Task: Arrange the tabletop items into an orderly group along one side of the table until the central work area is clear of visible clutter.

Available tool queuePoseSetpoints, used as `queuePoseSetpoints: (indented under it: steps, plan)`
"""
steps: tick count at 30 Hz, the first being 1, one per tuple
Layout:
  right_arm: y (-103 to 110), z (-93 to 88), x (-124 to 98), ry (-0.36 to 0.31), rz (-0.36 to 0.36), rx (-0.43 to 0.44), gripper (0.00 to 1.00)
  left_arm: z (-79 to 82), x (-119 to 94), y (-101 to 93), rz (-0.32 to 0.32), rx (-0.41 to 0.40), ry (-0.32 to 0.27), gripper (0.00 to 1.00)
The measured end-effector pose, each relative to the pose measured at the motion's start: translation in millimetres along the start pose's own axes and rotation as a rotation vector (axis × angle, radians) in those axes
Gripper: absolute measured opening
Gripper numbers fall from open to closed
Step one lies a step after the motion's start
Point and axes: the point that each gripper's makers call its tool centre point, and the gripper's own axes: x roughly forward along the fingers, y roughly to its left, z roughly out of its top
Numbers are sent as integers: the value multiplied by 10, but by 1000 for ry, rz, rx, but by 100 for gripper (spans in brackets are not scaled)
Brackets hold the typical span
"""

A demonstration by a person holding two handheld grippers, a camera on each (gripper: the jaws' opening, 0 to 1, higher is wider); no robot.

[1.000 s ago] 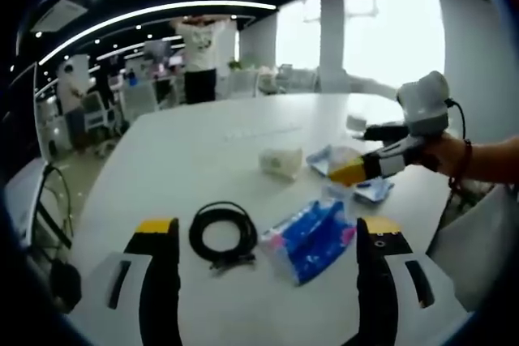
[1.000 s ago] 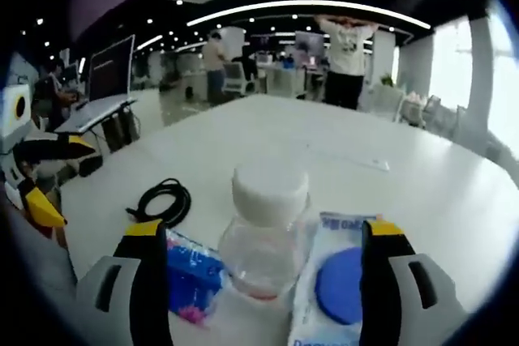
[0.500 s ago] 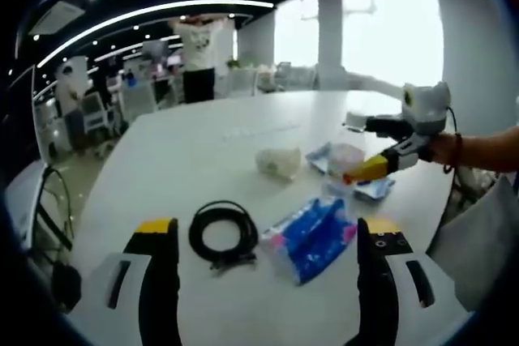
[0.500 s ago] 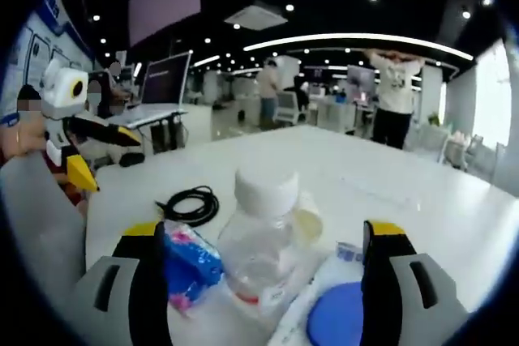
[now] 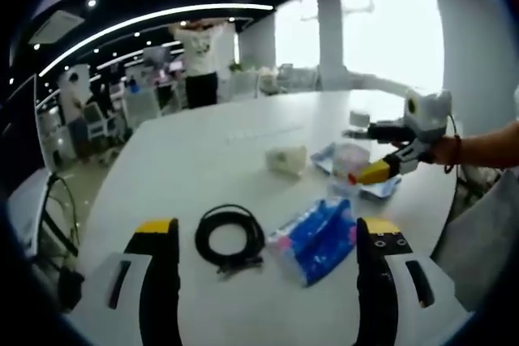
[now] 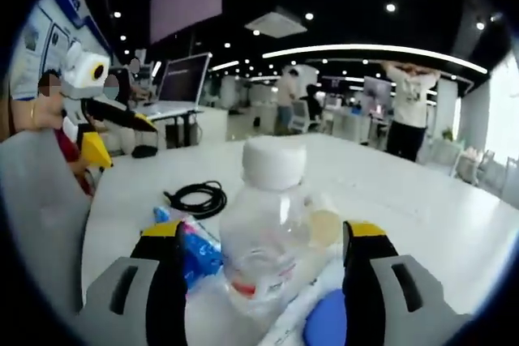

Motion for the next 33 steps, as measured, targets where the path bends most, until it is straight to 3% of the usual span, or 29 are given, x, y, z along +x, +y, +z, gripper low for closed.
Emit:
queuePoseSetpoints:
  steps: [4,8,12,19,33]
  plan:
    - [-30,-53,31,12,8,4,65,-19,11,-27,-26,-48,5,85]
    - [-76,-62,52,5,8,28,62,56,-7,18,-7,-49,-36,83]
    - [-42,-50,48,7,37,20,45,33,7,13,-12,-56,-23,83]
    - [-35,-66,49,12,40,23,45,9,15,29,-7,-61,-15,83]
    - [-39,-80,57,30,-20,68,43,-47,14,55,-3,-66,5,82]
